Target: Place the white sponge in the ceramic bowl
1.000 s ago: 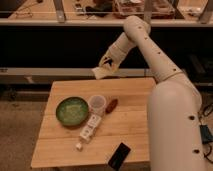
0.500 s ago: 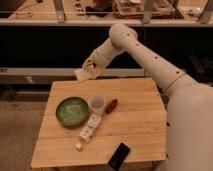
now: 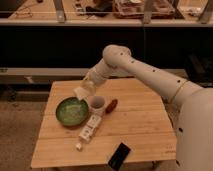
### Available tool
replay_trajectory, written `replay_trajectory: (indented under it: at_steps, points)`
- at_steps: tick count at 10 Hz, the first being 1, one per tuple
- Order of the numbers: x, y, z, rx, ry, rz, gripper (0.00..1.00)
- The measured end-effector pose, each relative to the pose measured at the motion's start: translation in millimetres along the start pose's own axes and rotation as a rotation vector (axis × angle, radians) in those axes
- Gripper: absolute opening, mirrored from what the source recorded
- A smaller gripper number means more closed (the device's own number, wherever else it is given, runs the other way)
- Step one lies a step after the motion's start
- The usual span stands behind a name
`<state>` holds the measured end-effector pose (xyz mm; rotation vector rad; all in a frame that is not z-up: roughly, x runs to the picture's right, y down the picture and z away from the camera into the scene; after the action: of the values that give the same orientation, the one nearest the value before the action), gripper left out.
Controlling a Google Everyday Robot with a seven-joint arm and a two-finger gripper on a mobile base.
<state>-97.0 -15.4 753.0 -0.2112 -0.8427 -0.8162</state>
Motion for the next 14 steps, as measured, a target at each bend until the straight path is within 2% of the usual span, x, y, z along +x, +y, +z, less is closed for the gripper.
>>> replay_trajectory:
  at_steps: [1, 3, 5, 10, 12, 14]
  points:
    - [-13.3, -6.5, 5.5, -0.004, -0.006, -0.058, 0.0]
    - [-27.9, -18.7, 8.4, 0.003, -0.019, -0.115, 0.0]
    - [-39.5, -23.7, 8.3, 0.009, -0.053, -0.156, 0.0]
    - [-40.6, -23.2, 7.9, 0.009, -0.058, -0.16, 0.0]
    - [-39.8, -26.5, 9.4, 0.022, -0.047, -0.166, 0.0]
    - [-46.0, -40.3, 28.4, 0.051, -0.037, -0.193, 0.0]
